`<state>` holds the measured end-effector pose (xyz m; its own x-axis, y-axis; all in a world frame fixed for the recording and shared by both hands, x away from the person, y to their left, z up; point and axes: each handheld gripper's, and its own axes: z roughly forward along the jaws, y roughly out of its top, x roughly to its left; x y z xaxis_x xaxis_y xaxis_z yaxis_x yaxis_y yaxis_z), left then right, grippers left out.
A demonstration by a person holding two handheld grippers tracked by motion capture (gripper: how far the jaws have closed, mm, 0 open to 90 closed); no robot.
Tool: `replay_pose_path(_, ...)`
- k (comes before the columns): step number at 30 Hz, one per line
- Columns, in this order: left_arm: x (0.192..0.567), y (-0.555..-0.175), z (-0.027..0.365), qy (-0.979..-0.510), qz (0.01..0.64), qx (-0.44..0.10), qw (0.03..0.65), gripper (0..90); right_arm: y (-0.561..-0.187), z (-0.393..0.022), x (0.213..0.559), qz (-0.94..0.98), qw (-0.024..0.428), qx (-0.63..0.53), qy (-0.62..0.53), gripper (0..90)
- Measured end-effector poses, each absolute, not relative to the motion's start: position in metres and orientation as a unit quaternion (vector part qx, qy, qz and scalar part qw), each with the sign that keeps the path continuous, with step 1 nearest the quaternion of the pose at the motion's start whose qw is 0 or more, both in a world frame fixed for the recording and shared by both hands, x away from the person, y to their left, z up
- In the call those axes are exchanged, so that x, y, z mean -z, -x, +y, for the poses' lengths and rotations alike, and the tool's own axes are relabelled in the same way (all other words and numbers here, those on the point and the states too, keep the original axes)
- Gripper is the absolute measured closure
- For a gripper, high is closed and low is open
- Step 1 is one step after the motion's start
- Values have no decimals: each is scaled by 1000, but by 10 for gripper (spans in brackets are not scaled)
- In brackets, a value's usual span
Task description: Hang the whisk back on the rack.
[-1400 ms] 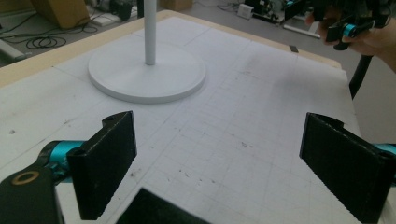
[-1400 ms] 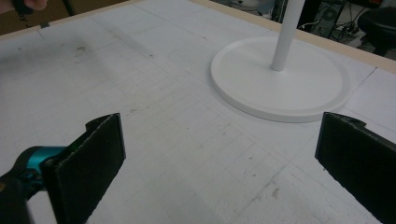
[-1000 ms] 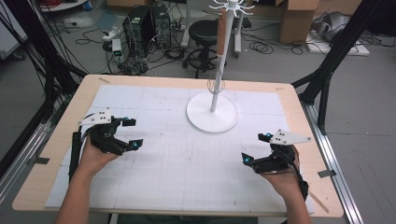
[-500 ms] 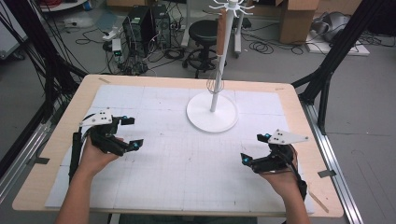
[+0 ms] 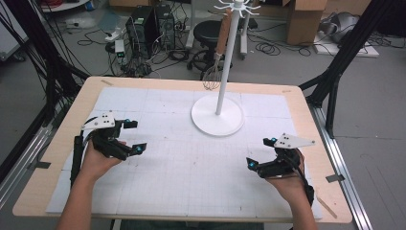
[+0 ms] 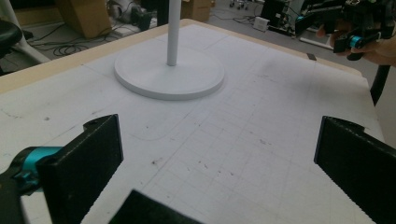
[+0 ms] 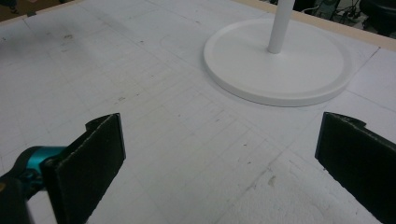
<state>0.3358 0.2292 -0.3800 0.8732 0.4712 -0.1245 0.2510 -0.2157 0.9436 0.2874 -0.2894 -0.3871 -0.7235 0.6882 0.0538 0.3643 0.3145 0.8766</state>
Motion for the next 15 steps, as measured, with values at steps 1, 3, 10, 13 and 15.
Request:
replay_pose_path(1,380,-336,229,-775,234,-95,580,18,-287,-290,387,793,167,-483,-332,4)
replay_pose_path(3,381,-336,228,-775,235,-95,578,18,-287,-290,387,792,166,-484,-333,4)
replay_pose_path(10,382,-337,227,-779,237,-94,573,18,-288,-289,387,793,165,-483,-331,4)
replay_pose_path(13,382,-336,227,-779,237,-95,573,18,-287,-290,387,793,165,-484,-331,4)
replay_pose_path(15,382,-336,227,-778,237,-94,573,18,-287,-290,387,792,165,-485,-332,4)
